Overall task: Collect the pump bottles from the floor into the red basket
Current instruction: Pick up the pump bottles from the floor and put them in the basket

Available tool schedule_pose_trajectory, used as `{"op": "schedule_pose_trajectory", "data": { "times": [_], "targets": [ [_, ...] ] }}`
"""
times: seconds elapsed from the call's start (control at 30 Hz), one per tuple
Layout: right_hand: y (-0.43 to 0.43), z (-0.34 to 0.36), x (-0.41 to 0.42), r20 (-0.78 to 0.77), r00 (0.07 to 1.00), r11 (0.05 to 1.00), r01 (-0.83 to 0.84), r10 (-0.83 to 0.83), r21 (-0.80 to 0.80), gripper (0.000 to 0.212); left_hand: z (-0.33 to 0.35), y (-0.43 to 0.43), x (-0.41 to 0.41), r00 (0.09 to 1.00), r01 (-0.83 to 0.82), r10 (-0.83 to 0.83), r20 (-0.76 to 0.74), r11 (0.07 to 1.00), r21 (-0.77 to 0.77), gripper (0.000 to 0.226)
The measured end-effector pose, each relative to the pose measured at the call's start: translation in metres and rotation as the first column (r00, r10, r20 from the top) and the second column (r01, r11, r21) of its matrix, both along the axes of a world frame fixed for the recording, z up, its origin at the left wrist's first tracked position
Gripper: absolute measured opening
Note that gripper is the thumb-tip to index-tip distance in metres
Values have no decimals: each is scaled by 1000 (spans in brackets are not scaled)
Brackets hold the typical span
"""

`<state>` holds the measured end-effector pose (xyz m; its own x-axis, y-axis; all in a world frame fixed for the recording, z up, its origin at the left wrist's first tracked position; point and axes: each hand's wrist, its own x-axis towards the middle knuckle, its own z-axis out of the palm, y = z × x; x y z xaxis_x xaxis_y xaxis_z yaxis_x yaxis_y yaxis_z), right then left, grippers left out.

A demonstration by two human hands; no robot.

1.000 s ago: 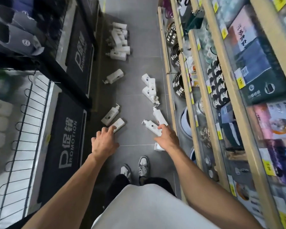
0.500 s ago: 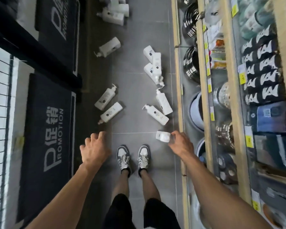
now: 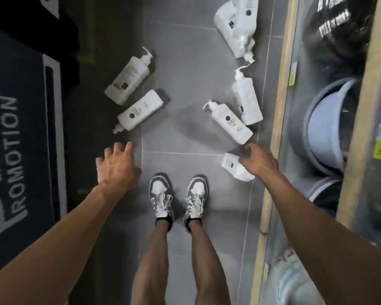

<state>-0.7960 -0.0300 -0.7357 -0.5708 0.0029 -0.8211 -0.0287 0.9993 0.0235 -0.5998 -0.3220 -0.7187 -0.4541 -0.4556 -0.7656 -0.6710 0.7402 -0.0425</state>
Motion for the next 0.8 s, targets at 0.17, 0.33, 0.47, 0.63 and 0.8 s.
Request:
{"op": "schedule_pose_trajectory", "data": {
  "times": [0.17,0.33,0.47,0.63,0.8],
  "targets": [
    [-8,-102,-16,83,996,997,-22,16,72,44,-94,-11,-13,993,-117,118,-10,992,50,78],
    [4,-194,-26,169,985,973,-79,43,215,55,-168,-24,-30,999,10,-10,-37,1000,-1,80],
    [44,-261,-28,278,959,939,-139,49,315,76,-215,-34,-50,972,225,-228,-63,973,-58,80],
    [46,-253,-27,319,948,922,-107,-18,371,64,-257,-47,-72,974,198,-203,-104,979,-56,81],
    [53,-269,-28,367,930,927,-115,-26,357,69,-291,-66,-88,967,-93,86,-241,996,-17,90]
  ]
}}
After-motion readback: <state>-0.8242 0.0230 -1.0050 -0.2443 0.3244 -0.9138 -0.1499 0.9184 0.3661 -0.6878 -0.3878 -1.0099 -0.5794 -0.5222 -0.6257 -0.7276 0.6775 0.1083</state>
